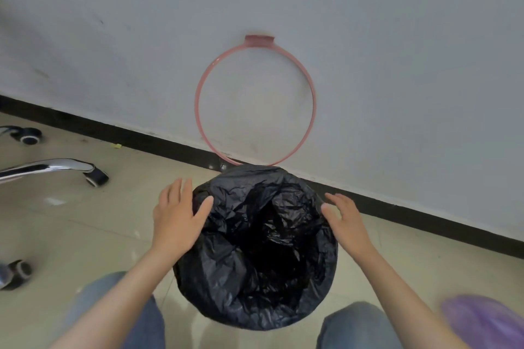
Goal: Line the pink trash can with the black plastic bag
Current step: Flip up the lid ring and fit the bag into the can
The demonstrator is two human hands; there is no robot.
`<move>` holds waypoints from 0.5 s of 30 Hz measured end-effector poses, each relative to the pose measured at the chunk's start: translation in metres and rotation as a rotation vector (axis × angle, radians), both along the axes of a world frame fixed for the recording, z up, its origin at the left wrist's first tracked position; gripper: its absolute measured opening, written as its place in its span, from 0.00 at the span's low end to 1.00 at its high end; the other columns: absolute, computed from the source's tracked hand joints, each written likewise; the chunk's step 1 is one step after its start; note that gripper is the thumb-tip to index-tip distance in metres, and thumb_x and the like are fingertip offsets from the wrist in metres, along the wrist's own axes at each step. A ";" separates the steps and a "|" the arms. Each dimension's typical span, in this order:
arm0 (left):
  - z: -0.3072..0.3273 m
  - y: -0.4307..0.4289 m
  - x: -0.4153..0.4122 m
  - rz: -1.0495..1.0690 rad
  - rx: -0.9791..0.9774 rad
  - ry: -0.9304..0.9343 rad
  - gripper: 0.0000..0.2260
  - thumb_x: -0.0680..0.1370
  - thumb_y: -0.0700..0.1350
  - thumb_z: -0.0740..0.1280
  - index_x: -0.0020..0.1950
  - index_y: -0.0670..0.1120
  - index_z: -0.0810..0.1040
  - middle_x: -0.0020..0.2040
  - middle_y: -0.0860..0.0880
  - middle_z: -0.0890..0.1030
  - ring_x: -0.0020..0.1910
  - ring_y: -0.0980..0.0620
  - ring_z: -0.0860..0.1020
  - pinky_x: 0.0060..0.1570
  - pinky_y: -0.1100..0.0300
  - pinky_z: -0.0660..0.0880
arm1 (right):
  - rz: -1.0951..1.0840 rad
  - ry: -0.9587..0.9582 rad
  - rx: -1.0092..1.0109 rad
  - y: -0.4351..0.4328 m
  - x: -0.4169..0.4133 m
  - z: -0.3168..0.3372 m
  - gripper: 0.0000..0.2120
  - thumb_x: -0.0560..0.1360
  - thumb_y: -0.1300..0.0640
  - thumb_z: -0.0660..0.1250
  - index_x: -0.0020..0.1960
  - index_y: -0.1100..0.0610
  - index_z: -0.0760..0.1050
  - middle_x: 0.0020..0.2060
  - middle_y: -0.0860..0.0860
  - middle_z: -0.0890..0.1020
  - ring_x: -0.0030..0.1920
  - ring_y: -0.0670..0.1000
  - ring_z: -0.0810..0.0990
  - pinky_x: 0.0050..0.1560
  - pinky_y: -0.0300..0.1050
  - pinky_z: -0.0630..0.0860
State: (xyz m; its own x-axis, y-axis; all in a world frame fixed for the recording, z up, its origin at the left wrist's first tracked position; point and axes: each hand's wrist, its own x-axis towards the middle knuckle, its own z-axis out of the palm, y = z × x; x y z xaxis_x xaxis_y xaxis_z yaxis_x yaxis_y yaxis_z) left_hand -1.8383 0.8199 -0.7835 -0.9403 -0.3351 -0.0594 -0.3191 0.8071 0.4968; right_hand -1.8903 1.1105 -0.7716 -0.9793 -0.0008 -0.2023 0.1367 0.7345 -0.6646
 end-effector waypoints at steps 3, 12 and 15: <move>-0.006 0.018 0.028 -0.045 0.104 -0.077 0.32 0.78 0.58 0.55 0.75 0.45 0.47 0.77 0.43 0.48 0.74 0.44 0.48 0.71 0.48 0.52 | 0.086 -0.036 -0.056 0.001 0.027 -0.012 0.25 0.78 0.53 0.58 0.73 0.54 0.56 0.72 0.54 0.60 0.73 0.52 0.57 0.72 0.47 0.55; -0.025 0.035 0.031 0.261 0.639 0.111 0.25 0.78 0.54 0.57 0.73 0.45 0.58 0.71 0.43 0.67 0.69 0.44 0.65 0.67 0.49 0.63 | 0.028 0.003 0.035 -0.014 0.029 -0.024 0.25 0.79 0.51 0.57 0.73 0.52 0.54 0.71 0.55 0.60 0.65 0.55 0.70 0.63 0.45 0.67; -0.022 0.041 0.024 0.390 0.795 0.132 0.21 0.80 0.52 0.55 0.68 0.43 0.65 0.65 0.42 0.73 0.63 0.43 0.70 0.61 0.52 0.66 | 0.027 0.008 0.052 -0.012 0.011 -0.025 0.23 0.79 0.50 0.55 0.72 0.53 0.57 0.72 0.57 0.61 0.69 0.56 0.64 0.68 0.49 0.63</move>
